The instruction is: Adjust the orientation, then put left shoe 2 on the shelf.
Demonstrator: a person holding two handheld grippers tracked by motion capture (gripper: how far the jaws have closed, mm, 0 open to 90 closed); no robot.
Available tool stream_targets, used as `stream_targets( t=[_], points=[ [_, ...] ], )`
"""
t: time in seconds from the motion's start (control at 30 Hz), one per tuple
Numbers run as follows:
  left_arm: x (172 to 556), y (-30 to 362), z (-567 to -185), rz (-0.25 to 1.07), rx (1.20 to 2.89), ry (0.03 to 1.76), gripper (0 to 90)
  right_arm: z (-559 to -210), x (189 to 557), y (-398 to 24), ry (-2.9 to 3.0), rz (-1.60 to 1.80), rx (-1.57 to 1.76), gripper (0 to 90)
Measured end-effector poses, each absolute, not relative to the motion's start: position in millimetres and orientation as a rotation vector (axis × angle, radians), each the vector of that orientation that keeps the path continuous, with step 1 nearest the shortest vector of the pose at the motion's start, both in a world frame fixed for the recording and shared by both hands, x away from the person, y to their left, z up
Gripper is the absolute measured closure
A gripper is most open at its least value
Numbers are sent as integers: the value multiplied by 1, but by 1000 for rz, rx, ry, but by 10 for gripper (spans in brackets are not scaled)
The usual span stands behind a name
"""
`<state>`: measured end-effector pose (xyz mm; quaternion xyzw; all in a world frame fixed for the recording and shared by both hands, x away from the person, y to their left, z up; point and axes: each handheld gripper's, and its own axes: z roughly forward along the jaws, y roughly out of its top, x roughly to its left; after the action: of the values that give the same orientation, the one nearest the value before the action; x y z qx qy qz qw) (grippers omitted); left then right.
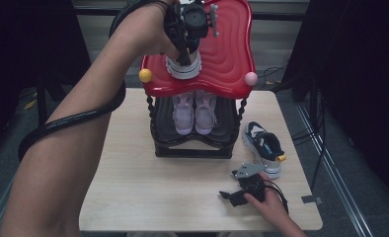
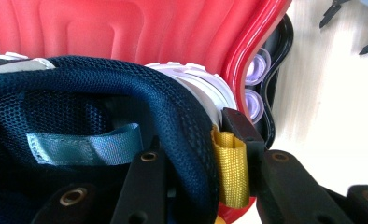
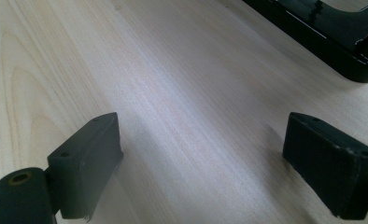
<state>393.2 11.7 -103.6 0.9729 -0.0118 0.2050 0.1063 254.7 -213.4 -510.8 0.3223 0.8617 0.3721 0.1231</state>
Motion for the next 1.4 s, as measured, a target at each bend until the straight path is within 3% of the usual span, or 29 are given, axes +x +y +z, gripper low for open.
stream_targets(
  t=[0.97, 1.2, 1.3, 1.4],
  points=[
    [406, 16, -113, 580, 2877, -36, 701, -511, 255, -213, 2514, 1086, 940, 108],
    [406, 17, -110, 596, 2868, 15, 639, -511, 255, -213, 2514, 1086, 940, 108],
    [406, 19, -112, 595, 2857, 67, 559, -511, 255, -213, 2512, 1086, 941, 108],
    [407, 22, -112, 587, 2843, 105, 536, -511, 255, -213, 2514, 1085, 940, 108]
  ],
)
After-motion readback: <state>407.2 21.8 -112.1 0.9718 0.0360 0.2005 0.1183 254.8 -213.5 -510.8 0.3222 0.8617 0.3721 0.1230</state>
